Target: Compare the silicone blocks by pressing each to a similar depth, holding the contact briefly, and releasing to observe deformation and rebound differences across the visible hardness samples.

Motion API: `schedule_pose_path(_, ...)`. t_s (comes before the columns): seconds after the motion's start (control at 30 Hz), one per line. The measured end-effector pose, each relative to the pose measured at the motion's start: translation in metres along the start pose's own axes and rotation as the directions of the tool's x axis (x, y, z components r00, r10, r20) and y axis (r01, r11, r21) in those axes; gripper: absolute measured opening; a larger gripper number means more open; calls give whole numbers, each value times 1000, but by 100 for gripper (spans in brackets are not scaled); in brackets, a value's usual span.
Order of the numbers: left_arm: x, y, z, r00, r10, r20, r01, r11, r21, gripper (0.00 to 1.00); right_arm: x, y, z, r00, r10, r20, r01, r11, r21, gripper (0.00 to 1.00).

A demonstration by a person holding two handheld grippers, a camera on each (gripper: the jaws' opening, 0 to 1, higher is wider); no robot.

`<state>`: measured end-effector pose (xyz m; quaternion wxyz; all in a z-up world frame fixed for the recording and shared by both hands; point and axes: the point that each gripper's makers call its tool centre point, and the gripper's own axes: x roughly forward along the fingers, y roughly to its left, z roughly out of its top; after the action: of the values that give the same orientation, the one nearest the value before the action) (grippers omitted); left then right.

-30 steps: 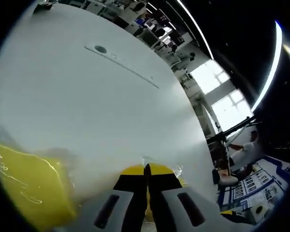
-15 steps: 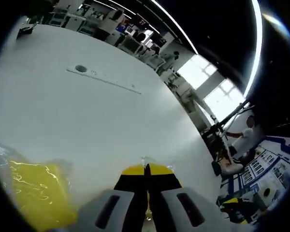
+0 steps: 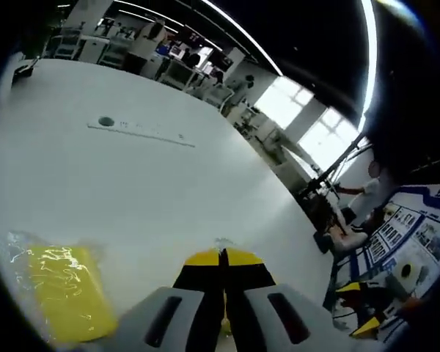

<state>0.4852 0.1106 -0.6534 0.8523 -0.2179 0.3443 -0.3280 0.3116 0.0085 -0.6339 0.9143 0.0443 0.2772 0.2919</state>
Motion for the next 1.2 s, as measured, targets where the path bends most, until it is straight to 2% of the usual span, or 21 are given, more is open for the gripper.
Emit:
schedule_pose_path(0.53, -38, -29, 1, 998, -50, 33, 47, 997, 63, 0, -7, 19, 11, 1000, 2, 18, -1, 999, -52, 48)
schedule_pose_path(0.7, -55, -39, 0, 998, -56, 34, 51, 992, 111, 0, -8, 27, 17, 1000, 10, 29, -8, 997, -73, 48)
schedule_pose_path(1.2, -103, -36, 16, 997, -30, 70, 11, 966, 258, 0, -8, 49, 36, 997, 50, 53, -41, 989, -145, 48)
